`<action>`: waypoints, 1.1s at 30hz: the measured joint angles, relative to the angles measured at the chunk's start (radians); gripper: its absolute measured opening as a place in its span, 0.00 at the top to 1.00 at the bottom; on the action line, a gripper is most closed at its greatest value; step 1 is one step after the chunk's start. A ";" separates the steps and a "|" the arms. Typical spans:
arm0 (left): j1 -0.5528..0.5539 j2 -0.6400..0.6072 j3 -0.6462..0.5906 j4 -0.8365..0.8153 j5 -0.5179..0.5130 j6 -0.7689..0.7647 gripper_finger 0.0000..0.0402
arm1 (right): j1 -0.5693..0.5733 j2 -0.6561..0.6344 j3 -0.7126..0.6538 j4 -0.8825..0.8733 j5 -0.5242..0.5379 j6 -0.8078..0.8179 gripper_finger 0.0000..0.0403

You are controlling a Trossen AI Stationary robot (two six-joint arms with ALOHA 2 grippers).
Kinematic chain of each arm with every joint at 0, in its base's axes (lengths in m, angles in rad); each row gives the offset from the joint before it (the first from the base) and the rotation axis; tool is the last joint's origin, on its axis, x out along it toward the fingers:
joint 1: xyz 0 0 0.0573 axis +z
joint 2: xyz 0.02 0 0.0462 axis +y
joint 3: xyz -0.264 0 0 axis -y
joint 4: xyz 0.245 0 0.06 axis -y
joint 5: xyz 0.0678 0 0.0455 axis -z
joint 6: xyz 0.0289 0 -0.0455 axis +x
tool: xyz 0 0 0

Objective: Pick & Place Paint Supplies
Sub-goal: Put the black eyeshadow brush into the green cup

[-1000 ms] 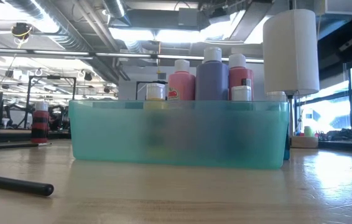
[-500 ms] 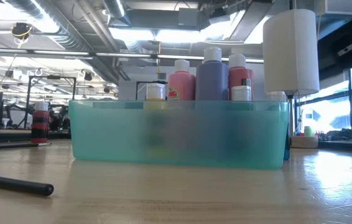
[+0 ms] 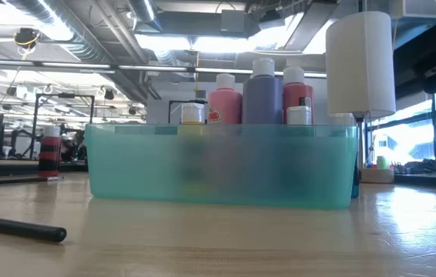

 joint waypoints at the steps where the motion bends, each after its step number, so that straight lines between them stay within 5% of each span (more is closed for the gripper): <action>1: 0.000 0.000 0.000 -0.003 0.000 -0.003 0.92 | 0.011 0.000 0.000 -0.006 0.007 0.007 0.94; 20: 0.008 0.000 0.000 -0.027 0.026 -0.009 0.92 | 0.110 0.002 -0.053 -0.040 0.065 0.120 0.94; 27: 0.020 0.000 0.000 -0.027 0.027 -0.009 0.92 | 0.111 0.002 -0.053 -0.046 0.085 0.130 0.86; 33: 0.043 0.000 0.000 -0.027 0.110 -0.014 0.92 | 0.111 0.003 -0.053 -0.054 0.057 0.128 0.86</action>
